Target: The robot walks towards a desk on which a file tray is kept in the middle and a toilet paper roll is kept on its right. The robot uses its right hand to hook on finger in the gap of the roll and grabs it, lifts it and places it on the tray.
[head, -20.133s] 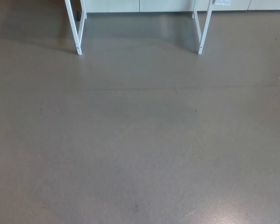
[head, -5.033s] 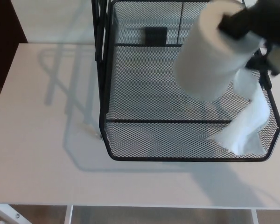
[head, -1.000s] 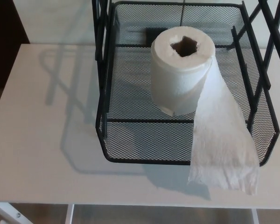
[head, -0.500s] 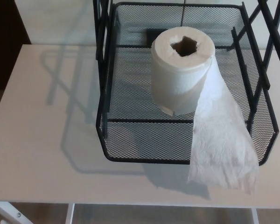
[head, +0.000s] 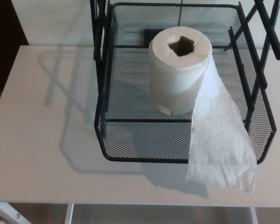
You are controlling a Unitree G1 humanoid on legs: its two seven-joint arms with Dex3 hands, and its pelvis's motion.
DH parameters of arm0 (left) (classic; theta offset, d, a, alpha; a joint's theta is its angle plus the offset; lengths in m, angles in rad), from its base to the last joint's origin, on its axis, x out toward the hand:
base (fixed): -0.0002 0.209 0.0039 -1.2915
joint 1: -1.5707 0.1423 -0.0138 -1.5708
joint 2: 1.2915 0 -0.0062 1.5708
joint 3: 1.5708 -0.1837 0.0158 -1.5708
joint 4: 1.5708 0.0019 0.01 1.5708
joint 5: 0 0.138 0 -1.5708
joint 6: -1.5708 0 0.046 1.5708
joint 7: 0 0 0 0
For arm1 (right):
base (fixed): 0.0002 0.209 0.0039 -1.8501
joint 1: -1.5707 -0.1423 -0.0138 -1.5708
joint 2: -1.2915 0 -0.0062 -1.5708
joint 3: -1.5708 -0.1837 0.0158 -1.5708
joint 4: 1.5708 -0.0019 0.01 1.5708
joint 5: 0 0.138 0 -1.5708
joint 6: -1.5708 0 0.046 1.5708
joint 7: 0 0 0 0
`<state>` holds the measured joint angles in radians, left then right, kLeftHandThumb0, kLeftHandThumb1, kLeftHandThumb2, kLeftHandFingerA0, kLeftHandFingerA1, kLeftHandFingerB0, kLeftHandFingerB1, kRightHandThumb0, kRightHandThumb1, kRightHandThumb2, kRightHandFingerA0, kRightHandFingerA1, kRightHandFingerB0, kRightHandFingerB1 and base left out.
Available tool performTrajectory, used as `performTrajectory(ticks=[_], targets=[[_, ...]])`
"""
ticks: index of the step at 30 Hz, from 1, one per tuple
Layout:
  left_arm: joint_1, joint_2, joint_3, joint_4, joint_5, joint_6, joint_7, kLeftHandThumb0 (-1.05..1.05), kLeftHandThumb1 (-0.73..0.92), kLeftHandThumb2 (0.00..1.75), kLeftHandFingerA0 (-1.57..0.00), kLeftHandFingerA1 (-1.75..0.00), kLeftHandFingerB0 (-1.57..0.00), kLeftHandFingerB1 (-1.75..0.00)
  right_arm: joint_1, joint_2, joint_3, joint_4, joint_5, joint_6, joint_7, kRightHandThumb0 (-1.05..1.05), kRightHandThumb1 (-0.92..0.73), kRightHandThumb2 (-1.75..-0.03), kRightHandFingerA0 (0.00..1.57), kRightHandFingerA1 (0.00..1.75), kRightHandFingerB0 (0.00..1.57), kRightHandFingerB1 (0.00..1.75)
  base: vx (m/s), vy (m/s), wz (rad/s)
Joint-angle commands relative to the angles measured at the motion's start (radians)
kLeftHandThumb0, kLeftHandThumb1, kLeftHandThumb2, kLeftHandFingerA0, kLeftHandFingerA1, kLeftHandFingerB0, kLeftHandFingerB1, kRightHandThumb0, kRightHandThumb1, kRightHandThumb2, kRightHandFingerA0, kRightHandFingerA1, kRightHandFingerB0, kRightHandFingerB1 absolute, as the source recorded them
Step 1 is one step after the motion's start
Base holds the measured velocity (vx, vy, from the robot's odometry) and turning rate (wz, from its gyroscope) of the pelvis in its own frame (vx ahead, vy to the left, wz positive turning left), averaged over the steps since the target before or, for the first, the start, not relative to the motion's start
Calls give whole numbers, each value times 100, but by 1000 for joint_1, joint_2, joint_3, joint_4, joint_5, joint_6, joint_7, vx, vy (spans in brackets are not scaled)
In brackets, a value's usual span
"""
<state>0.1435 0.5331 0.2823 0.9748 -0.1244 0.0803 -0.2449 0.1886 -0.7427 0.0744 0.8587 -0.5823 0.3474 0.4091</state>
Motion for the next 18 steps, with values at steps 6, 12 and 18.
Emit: performTrajectory(ticks=[6,12,18], targets=[[-23,6,33,27,-24,48,18,-72,91,67,-44,-63,-45,-49,-11,18,259,122,-244,29,-566,-42,-63,-67,49,90,54,65,0,0,0],[0,12,18,-10,-13,46,-5,-67,92,71,-41,-55,-40,-44,-22,17,285,142,-222,28,-586,-42,-63,-67,49,90,54,65,0,0,0],[-13,17,31,-22,-39,129,-33,-67,92,70,-34,-53,-35,-40,-32,16,306,162,-203,26,-606,-42,-63,-67,49,90,54,65,0,0,0]])
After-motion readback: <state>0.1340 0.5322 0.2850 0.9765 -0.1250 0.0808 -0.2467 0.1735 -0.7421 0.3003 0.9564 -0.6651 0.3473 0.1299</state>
